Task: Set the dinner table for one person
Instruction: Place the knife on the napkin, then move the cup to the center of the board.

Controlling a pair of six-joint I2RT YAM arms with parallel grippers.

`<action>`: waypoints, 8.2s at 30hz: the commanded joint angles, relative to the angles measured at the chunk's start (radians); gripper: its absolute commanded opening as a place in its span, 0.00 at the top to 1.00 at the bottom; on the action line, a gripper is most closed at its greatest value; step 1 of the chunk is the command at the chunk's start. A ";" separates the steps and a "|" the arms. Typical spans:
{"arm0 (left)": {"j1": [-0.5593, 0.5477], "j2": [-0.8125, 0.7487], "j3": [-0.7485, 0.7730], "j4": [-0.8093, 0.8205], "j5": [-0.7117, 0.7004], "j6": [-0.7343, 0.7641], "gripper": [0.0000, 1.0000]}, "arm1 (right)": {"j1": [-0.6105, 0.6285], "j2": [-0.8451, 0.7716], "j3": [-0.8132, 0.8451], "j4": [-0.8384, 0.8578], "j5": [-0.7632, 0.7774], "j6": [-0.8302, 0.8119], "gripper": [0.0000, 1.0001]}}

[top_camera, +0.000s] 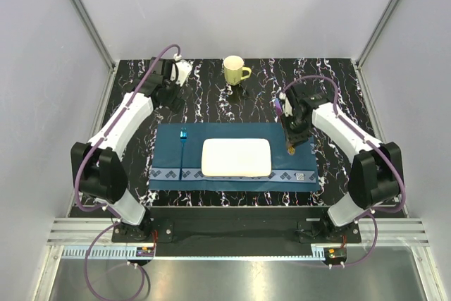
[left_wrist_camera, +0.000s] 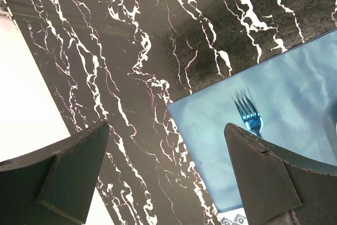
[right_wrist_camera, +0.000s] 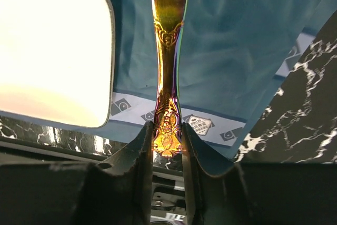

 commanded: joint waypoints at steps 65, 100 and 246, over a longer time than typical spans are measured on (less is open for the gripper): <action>-0.076 0.138 0.234 -0.026 -0.047 -0.023 0.01 | 0.047 -0.014 -0.352 0.356 -0.078 0.288 1.00; -0.082 0.163 0.277 -0.023 -0.071 0.022 0.01 | 0.046 -0.014 -0.360 0.353 -0.123 0.290 0.92; -0.093 0.167 0.380 0.055 -0.225 0.246 0.01 | 0.024 0.899 1.097 0.405 -0.399 -0.795 0.31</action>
